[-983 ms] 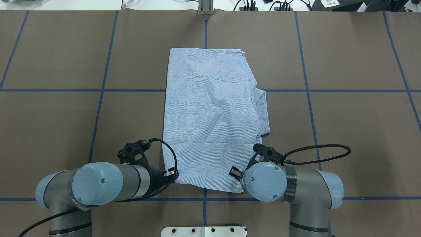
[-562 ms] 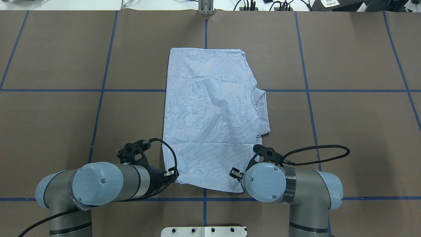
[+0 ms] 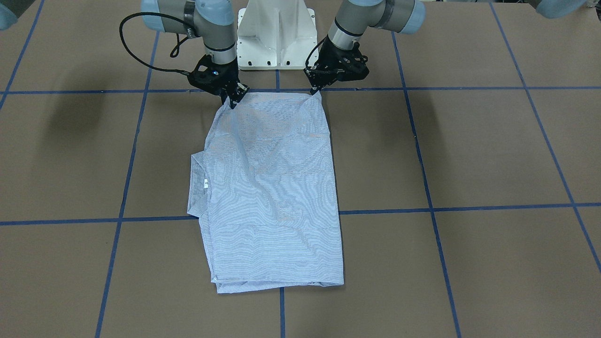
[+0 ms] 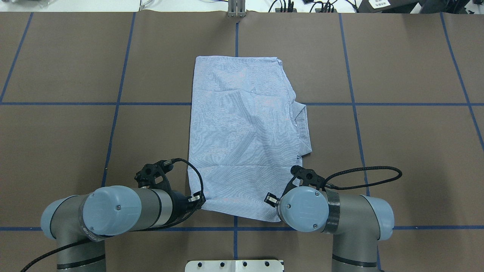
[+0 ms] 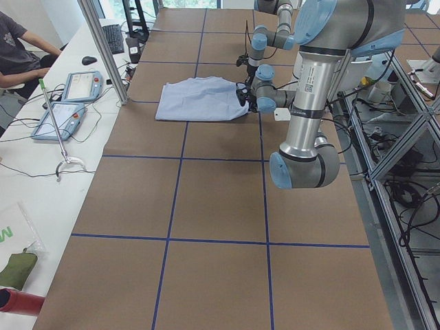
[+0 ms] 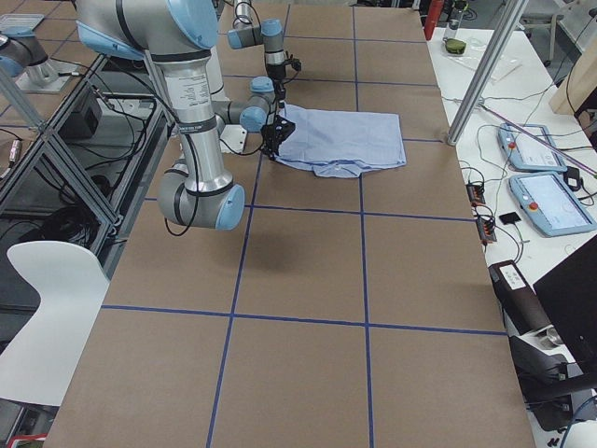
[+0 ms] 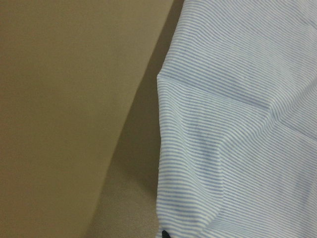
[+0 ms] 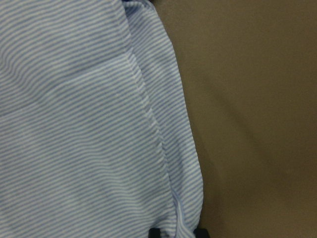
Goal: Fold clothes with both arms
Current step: 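Close both grippers on the shirt edge nearest the robot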
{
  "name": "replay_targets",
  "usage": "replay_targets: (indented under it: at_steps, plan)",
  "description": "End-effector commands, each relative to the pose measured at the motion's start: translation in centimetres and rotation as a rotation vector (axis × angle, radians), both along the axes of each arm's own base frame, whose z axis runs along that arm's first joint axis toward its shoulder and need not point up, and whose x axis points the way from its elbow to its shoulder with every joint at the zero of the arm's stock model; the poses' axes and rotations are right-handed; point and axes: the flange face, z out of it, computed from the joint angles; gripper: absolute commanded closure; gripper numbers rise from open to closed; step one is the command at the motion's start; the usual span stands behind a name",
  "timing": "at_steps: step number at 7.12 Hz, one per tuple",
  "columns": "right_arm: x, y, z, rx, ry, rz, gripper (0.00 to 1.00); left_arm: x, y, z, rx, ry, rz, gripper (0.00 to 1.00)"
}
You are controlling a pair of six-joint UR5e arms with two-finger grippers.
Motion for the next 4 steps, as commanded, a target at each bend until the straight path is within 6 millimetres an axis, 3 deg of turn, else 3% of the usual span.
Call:
replay_targets:
  at_steps: [1,4]
  plan:
    - [0.3,-0.18,-0.31,0.003,-0.006,0.01,1.0,-0.04,-0.14,-0.07,0.001,0.001,-0.002,1.0]
    - [1.04,-0.97,-1.06,0.001,-0.027,0.023,1.0,0.0,-0.06,-0.07,0.001,0.001,0.0,1.0]
